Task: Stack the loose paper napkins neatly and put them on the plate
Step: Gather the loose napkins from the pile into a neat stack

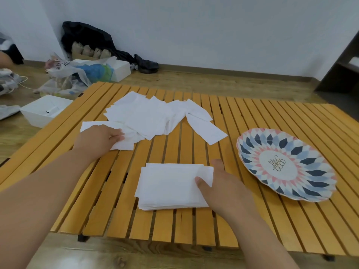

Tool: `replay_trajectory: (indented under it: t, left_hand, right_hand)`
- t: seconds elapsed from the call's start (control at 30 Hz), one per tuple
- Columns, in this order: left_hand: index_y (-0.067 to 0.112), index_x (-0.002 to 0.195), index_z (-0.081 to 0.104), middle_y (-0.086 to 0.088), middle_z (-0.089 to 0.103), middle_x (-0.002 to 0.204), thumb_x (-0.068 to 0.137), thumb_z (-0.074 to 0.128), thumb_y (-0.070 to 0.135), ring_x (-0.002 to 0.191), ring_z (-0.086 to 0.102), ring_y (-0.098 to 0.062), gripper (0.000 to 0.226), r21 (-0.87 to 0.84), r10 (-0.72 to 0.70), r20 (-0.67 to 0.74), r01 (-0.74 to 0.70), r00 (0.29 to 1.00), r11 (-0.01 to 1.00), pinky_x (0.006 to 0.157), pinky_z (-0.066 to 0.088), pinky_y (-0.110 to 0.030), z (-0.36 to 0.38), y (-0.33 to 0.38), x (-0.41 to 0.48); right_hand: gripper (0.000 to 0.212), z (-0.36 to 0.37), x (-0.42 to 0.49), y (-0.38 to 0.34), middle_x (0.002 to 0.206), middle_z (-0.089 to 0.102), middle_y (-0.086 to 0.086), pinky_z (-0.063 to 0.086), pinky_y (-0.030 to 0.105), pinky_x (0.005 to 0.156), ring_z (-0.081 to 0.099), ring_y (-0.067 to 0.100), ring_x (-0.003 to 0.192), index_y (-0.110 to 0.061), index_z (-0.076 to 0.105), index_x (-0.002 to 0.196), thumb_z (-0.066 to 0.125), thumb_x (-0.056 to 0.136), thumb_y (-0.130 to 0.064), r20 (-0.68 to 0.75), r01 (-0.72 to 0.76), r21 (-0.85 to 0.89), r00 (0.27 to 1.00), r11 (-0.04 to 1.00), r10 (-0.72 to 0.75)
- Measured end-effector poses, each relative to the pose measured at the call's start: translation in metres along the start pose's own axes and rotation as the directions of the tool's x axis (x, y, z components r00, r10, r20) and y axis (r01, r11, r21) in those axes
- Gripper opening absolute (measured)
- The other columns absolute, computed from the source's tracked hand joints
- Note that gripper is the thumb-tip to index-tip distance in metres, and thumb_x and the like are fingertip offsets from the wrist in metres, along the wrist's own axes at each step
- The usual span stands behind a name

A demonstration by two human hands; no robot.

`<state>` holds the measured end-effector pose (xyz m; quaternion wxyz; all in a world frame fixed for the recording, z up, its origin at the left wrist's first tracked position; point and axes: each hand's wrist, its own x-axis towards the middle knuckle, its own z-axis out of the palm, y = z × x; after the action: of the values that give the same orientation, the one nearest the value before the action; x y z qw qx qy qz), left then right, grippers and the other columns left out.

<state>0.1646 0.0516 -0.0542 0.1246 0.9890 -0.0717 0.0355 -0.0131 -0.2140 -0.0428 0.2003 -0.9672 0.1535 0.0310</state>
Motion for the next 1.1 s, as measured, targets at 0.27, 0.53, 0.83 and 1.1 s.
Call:
replay_trajectory:
  t: [0.27,0.53,0.83,1.1]
  left_hand:
    - [0.03,0.116,0.068,0.002,0.067,0.118,0.096,0.05,0.036,0.109,0.059,-0.021,0.027,0.052,0.004,-0.022,-0.003,1.0,0.999,0.073,0.043,-0.029,-0.006,0.006,-0.016]
    - [0.022,0.101,0.063,0.0,0.069,0.093,0.097,0.043,0.032,0.078,0.059,-0.019,0.022,0.145,0.035,-0.108,-0.019,0.993,0.989,0.054,0.038,-0.027,-0.003,0.006,-0.032]
    - [0.021,0.096,0.059,0.009,0.061,0.078,0.097,0.046,0.031,0.069,0.055,-0.011,0.017,-0.613,-0.313,-0.533,-0.105,0.786,0.783,0.063,0.041,-0.029,-0.069,0.068,-0.087]
    - [0.024,0.092,0.066,0.009,0.072,0.092,0.097,0.049,0.032,0.089,0.065,-0.018,0.019,-0.995,-0.354,0.076,0.093,0.932,0.031,0.078,0.05,-0.037,-0.06,0.099,-0.123]
  right_hand:
    - [0.056,-0.002,-0.002,-0.003,0.092,0.046,-0.009,0.047,0.025,0.062,0.05,0.009,0.079,-0.028,0.022,0.141,0.043,0.094,-0.05,0.02,-0.005,0.008,1.0,1.0,0.005]
    - [0.059,-0.005,-0.005,-0.004,0.096,0.047,-0.009,0.047,0.025,0.067,0.05,0.01,0.084,-0.028,0.02,0.143,0.047,0.094,-0.047,0.086,-0.008,0.023,0.996,1.0,0.006]
    - [0.061,-0.003,-0.001,-0.006,0.138,0.04,-0.001,0.04,0.031,0.097,0.04,0.017,0.127,-0.025,0.02,0.144,0.045,0.094,-0.049,-0.161,0.019,-0.082,0.986,0.996,-0.032]
    - [0.071,-0.014,-0.009,-0.029,0.129,0.042,-0.031,0.035,0.015,0.087,0.038,-0.001,0.123,-0.043,0.038,0.135,0.055,0.07,-0.064,0.022,0.037,0.817,0.995,0.575,-0.096]
